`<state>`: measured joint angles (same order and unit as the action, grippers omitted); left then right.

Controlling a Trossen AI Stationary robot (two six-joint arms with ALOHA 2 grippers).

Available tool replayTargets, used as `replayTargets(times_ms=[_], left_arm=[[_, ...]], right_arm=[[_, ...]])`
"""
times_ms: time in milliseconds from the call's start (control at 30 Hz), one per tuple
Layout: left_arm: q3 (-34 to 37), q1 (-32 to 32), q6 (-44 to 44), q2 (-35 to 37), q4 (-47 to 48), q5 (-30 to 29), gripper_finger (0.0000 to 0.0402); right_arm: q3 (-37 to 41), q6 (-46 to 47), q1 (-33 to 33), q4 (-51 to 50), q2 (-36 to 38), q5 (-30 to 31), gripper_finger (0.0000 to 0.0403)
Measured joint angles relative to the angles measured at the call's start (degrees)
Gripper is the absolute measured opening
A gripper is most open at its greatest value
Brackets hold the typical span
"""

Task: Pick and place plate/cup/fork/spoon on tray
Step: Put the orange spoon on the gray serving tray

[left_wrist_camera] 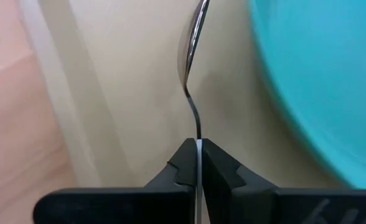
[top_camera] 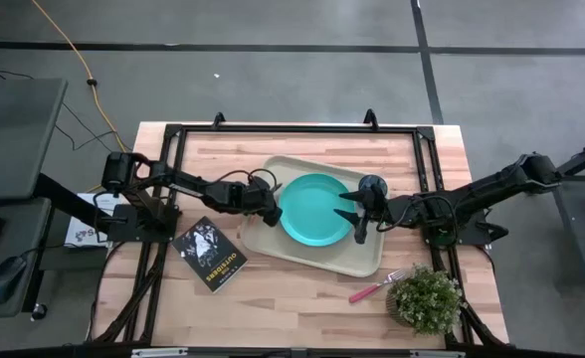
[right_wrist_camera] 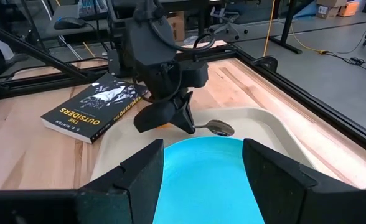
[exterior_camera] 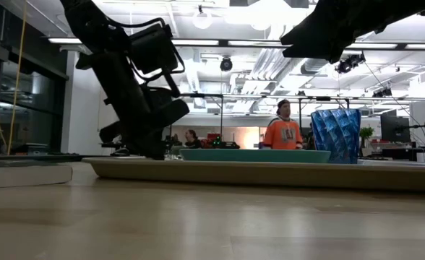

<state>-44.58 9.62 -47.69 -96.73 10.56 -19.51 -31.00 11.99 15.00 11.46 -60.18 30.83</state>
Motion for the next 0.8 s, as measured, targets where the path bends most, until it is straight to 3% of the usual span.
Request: replayTargets(times_ms=[567,800], left_arm=[[0.02,3.57,2.93,0.0,1.24,1.93,0.0002],[0.02,3.88,3.4,0.0,1.3,3.67,0.0034]], right_arm=[[0.0,0.2,0.02,0.04,0.02,0.02,0.0211],[0.0,0.2,0.01,0.04,0.0,0.02,0.0211]])
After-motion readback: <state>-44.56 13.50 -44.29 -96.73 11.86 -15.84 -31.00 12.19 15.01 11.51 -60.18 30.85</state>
